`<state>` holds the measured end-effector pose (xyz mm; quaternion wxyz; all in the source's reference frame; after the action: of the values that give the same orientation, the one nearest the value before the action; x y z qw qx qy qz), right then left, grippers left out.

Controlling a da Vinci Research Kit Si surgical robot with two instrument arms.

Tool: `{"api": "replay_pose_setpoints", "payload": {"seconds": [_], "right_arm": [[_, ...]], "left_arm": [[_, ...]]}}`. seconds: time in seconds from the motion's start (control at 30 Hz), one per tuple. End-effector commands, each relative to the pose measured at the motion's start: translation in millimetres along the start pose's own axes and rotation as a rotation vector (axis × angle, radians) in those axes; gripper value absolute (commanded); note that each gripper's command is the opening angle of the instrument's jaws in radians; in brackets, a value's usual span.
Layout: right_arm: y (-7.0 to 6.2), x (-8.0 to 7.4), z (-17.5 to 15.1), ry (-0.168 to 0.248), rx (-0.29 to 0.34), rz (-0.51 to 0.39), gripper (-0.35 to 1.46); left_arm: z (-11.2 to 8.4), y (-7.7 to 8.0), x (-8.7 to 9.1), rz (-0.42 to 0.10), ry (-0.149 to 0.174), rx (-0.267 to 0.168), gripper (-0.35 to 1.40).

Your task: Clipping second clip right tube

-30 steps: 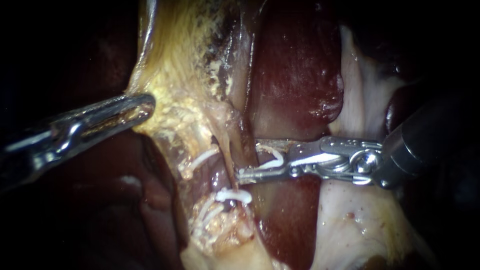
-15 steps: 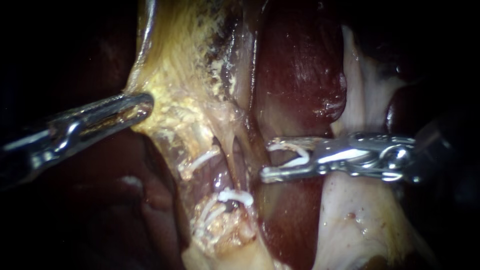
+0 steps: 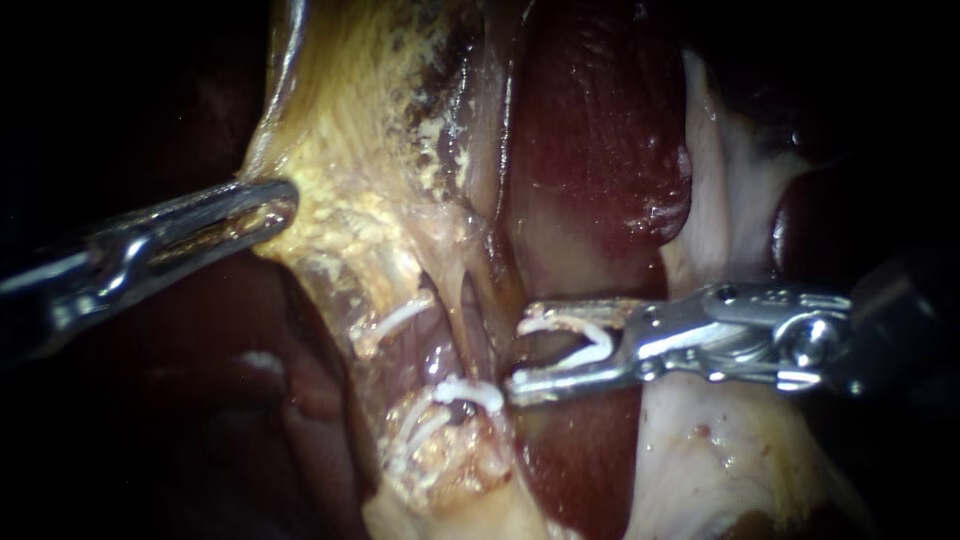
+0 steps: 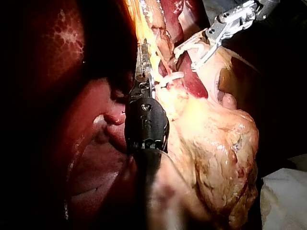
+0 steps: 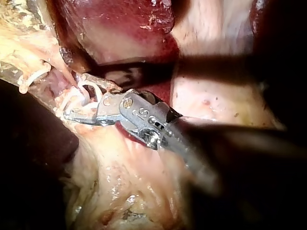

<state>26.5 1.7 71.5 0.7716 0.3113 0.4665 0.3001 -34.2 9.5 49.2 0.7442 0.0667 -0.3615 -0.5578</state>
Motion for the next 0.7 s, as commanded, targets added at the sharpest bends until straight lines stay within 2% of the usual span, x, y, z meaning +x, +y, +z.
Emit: {"api": "replay_pose_setpoints", "payload": {"seconds": [0.03,0.2,0.43,0.7], "right_arm": [[0.3,-0.2,0.3,-0.009,-0.006,0.001,0.6],[1.3,-1.2,2.2,-0.015,-0.001,0.018,0.6],[1.3,-1.4,4.5,-0.02,0.018,0.03,0.6],[2.3,-2.0,5.8,-0.021,0.01,0.027,0.6]], "left_arm": [[0.0,0.0,0.0,0.0,0.0,0.0,-0.35],[-0.2,-0.2,-0.1,-0.001,-0.002,0.0,-0.35],[-0.3,-0.3,-0.1,-0.002,-0.002,0.0,-0.35],[-0.3,-0.3,-0.1,-0.002,-0.002,0.0,-0.35]]}}
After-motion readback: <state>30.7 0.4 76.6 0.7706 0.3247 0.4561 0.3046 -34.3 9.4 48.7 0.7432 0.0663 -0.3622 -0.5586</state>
